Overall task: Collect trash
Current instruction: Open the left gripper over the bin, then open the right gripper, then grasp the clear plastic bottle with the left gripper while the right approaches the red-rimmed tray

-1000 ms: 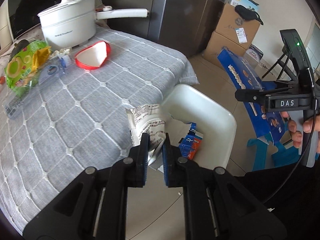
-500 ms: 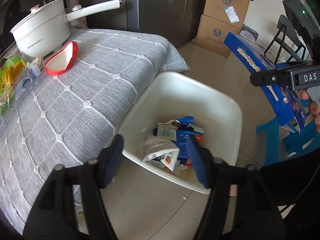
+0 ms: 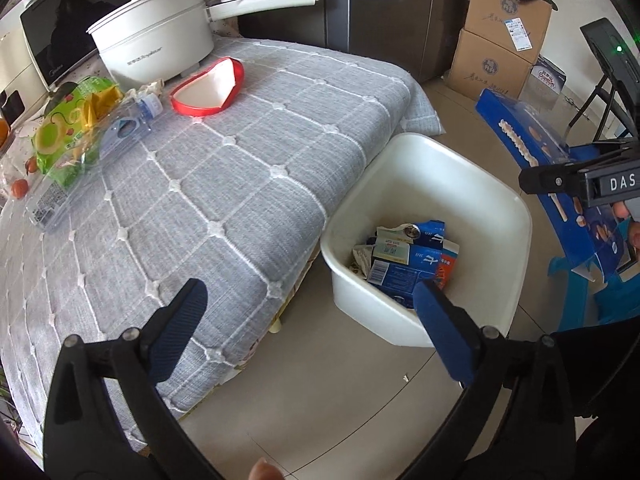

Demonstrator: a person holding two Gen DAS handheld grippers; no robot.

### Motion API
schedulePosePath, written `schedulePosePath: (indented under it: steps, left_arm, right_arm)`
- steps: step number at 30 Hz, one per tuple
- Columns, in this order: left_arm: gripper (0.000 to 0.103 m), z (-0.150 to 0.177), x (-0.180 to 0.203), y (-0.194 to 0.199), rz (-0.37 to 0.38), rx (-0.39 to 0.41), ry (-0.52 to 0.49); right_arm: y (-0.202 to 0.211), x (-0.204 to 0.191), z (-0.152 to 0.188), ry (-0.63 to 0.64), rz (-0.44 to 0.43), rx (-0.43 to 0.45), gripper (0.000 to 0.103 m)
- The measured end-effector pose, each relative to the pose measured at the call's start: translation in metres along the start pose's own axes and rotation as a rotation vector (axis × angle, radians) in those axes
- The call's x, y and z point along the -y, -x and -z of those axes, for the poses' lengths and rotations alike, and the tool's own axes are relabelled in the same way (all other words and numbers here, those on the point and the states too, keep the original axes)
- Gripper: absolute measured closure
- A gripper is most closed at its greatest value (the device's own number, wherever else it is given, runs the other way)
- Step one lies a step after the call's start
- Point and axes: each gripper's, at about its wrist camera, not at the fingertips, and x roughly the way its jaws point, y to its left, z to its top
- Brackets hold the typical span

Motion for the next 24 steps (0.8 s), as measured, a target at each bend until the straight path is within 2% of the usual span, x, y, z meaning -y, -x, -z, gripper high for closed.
schedulePosePath:
  steps: [12,24]
  left_arm:
    - [0.001,0.004,-0.015,0.017,-0.028,0.021,0.008]
    - [0.001,0.004,-0.028,0.021,-0.041,0.027,0.032]
  right_arm:
    - [-0.020,-0.030,-0.014,0.015,0.038,-0.016,0.000]
    - [-0.009,-0.034,-0.019,-0.009,-0.001,0.001,0.000]
